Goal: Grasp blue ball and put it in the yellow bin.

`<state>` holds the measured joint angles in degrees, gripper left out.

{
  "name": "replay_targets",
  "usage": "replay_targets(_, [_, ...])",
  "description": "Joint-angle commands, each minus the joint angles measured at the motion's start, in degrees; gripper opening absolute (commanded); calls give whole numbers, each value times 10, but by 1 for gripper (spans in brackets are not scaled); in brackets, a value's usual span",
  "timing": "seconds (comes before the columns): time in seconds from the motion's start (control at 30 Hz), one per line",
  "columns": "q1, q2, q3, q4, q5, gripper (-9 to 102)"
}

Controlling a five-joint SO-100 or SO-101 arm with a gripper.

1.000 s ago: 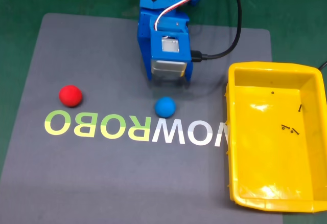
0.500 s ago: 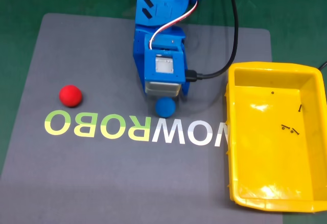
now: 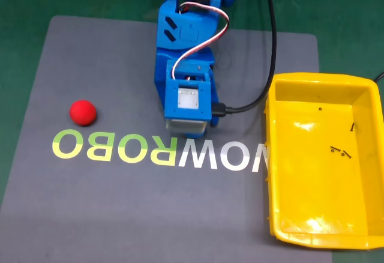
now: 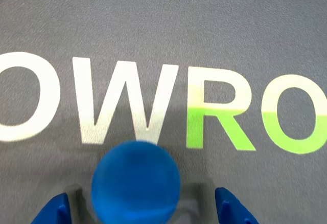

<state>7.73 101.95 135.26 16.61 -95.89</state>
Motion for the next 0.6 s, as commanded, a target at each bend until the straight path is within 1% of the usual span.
replay_targets(0.0, [-9, -10, -49, -17, 11, 32])
replay_targets(0.37, [-24, -53, -73, -18, 23, 28])
replay_targets(0.5, [-25, -62, -80, -18, 29, 19])
replay_targets(0.57, [-27, -63, -83, -18, 30, 9])
